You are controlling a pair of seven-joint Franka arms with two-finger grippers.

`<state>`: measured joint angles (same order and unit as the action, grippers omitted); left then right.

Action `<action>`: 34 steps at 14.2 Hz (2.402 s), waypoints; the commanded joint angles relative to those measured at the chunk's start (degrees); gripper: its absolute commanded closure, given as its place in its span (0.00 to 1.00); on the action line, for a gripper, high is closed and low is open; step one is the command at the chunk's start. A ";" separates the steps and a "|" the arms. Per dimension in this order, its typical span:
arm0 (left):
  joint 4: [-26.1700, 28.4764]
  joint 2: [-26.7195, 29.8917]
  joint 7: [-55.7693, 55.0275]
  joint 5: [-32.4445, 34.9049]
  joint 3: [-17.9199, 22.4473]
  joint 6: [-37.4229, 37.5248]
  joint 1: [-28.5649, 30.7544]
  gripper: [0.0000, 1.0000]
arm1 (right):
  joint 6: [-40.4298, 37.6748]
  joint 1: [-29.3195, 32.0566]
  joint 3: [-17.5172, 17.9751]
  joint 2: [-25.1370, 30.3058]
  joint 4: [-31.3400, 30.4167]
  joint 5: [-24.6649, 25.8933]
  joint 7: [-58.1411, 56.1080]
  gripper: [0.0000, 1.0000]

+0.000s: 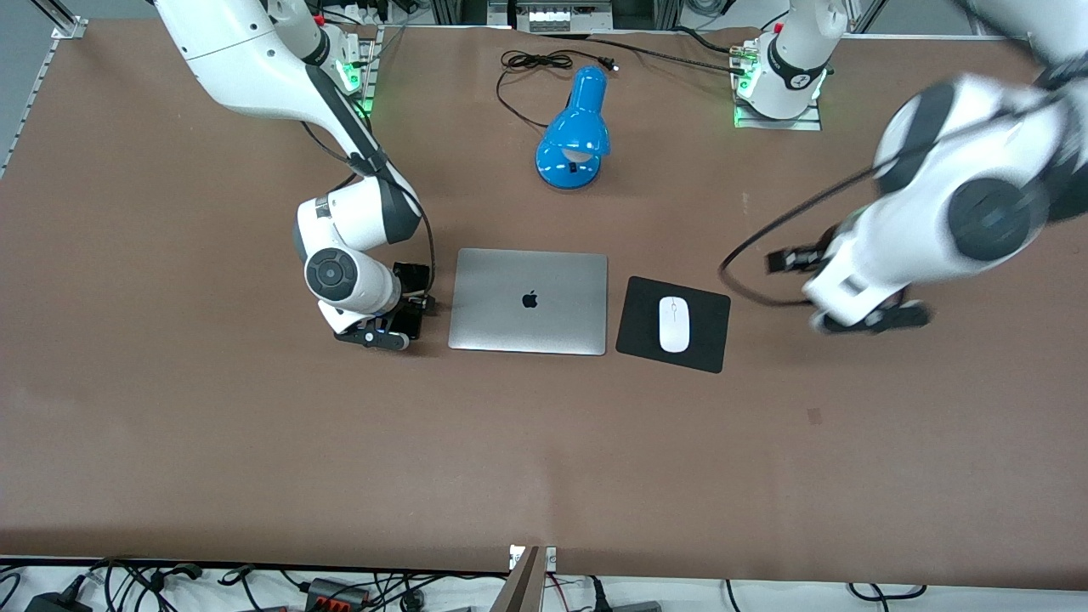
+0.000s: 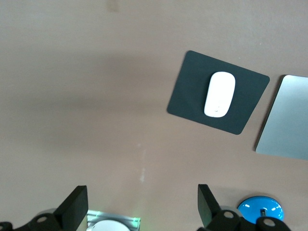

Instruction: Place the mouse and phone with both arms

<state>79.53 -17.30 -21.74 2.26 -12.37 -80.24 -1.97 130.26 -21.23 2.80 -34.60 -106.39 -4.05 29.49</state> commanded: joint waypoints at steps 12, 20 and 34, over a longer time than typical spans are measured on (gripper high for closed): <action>16.54 13.35 1.44 -0.42 -3.19 -7.56 7.41 0.00 | 0.60 -1.71 0.46 -3.36 2.68 -0.61 0.13 0.77; 9.07 9.13 1.35 0.46 -3.10 -7.21 10.49 0.00 | -0.35 -1.62 0.37 -2.84 4.94 -2.89 0.40 0.00; 16.53 15.81 3.28 -0.50 -4.24 -10.02 13.05 0.00 | -35.42 12.34 -0.77 11.48 31.94 2.38 -11.82 0.00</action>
<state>93.02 -3.81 -19.70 2.19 -16.38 -88.73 10.54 97.47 -10.69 1.39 -24.97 -76.29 -3.08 19.03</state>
